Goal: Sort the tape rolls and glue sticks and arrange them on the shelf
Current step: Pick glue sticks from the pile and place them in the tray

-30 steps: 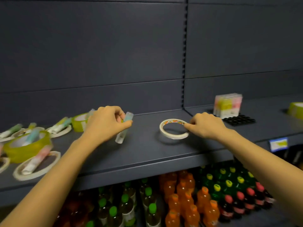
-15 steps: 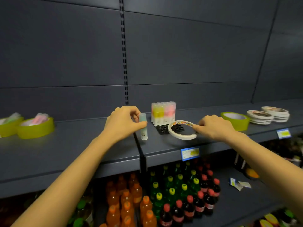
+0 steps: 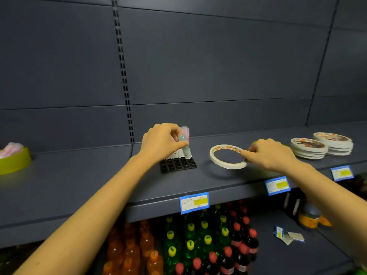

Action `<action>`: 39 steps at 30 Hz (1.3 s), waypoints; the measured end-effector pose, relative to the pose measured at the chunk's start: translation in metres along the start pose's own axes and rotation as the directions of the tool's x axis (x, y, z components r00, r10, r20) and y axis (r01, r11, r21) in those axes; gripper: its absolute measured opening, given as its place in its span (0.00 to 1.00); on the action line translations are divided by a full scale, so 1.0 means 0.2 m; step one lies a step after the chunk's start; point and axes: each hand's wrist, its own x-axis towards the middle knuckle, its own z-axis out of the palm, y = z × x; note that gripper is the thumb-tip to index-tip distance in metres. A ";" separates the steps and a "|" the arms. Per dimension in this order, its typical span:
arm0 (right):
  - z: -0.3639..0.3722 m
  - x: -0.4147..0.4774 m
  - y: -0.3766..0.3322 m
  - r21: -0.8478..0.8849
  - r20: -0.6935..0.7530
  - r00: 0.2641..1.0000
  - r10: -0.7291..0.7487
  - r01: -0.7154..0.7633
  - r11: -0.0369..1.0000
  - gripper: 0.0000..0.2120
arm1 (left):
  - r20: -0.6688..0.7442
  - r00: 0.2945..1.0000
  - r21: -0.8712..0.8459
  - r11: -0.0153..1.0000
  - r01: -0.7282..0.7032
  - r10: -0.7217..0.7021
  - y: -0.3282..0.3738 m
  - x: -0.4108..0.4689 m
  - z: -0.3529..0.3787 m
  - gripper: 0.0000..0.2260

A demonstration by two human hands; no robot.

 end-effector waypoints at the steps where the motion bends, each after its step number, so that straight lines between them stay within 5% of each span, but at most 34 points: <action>1: 0.00 0.03 0.02 0.002 0.001 1.000 0.002 -0.002 1.000 0.21 | -0.012 1.000 0.019 1.000 -0.003 0.003 0.01 0.03 0.03 0.09; 17: 0.03 0.50 0.17 0.075 -0.003 0.992 -0.124 0.124 0.989 0.19 | 0.047 0.998 0.555 0.830 -0.059 0.039 0.08 0.27 0.23 0.12; 28: 0.06 0.70 0.26 0.095 -0.019 0.983 -0.184 0.185 0.978 0.19 | 0.142 0.986 0.630 0.776 -0.025 -0.083 0.16 0.33 0.23 0.14; 34: 0.06 0.77 0.35 0.121 -0.020 0.971 -0.238 0.239 0.964 0.19 | 0.141 0.990 0.832 0.544 -0.111 -0.015 0.18 0.33 0.31 0.07; 39: 0.02 0.80 0.52 0.093 0.003 0.962 -0.274 0.272 0.958 0.18 | 0.086 0.991 0.833 0.554 -0.016 -0.100 0.16 0.26 0.36 0.22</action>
